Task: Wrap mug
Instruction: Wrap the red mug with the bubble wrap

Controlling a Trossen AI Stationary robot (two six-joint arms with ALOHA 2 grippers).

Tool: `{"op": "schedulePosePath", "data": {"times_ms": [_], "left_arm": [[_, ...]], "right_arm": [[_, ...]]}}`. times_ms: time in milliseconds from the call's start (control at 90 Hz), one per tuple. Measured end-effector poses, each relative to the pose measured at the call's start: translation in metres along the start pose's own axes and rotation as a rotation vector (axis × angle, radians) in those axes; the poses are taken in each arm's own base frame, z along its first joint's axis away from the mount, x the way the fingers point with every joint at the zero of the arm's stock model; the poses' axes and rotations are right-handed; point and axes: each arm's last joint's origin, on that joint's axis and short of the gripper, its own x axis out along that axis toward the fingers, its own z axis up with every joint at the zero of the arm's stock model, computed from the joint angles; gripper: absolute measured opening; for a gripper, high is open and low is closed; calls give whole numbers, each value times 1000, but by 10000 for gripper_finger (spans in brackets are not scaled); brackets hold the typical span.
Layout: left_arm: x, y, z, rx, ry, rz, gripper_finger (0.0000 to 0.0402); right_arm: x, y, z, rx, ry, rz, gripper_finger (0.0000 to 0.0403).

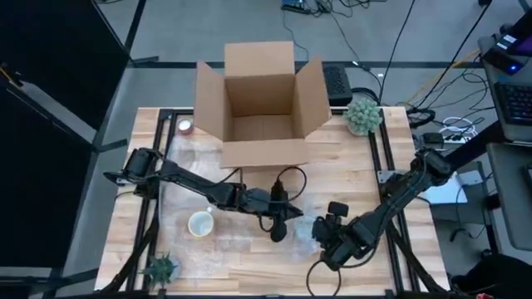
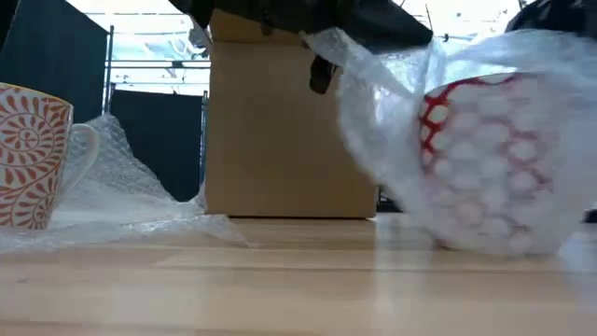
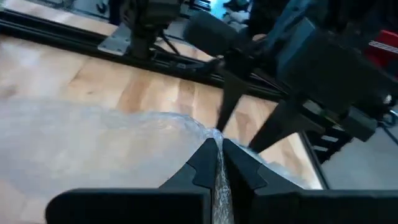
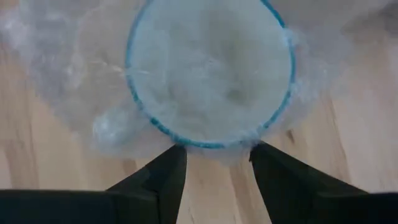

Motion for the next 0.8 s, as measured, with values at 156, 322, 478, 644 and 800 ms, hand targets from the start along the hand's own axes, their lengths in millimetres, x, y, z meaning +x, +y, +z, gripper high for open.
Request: {"op": "schedulePosePath", "data": {"times_ms": [156,322,478,644,800], "left_arm": [[0,-12,-5,20,12,-51,2],[13,-12,-27,40,68,-45,2],[25,-5,-48,12,121,-23,2],[28,-4,-52,-5,125,-21,2],[28,-4,-52,-5,124,-21,2]], "right_arm": [[3,-4,7,26,-26,-13,166],[6,-5,16,45,-65,16,166],[7,-6,23,51,-86,41,166],[-22,-18,34,69,-136,79,166],[-44,-34,44,115,-269,51,166]]}}
